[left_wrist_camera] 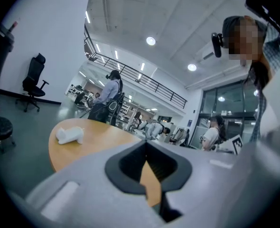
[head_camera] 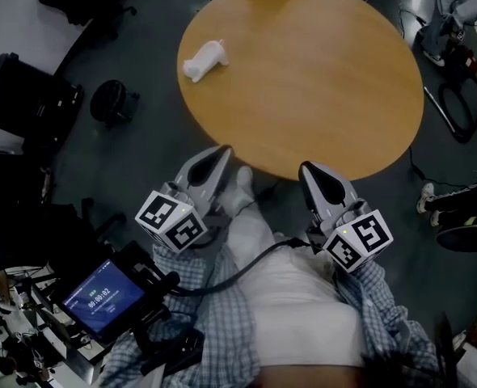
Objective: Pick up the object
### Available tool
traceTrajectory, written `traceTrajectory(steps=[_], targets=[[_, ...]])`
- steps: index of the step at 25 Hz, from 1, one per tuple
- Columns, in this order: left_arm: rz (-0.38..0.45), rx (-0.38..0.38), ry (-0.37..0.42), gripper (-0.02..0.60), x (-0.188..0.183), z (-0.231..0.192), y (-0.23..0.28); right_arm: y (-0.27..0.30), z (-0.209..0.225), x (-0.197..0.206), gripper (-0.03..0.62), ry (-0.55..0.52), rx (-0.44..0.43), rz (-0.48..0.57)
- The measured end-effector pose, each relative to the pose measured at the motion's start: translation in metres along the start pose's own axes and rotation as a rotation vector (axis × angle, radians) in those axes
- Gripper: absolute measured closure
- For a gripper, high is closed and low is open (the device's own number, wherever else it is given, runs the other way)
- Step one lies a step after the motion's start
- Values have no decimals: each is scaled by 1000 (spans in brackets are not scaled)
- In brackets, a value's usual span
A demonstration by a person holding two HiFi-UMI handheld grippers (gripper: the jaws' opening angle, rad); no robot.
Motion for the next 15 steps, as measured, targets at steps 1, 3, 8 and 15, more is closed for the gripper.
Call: traceTrajectory(steps=[1, 3, 8, 15], targets=[[-5, 1, -5, 578, -5, -16, 7, 16, 4, -2, 589, 4, 6, -8], [-15, 10, 0, 578, -11, -41, 17, 38, 10, -4, 589, 7, 19, -21], [-47, 38, -18, 578, -18, -87, 34, 76, 21, -9, 589, 23, 42, -50], [-86, 48, -202, 514, -18, -198, 76, 179, 45, -13, 589, 63, 99, -125]])
Point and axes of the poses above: the fingertips, and each gripper's own axes: y forward along the fingers, z to its right, x out of its underside, the point moved 2 cm from there along -y, backward along the fingers, and after that the axes turned 8 degrees about x, right-handed, at the moved point
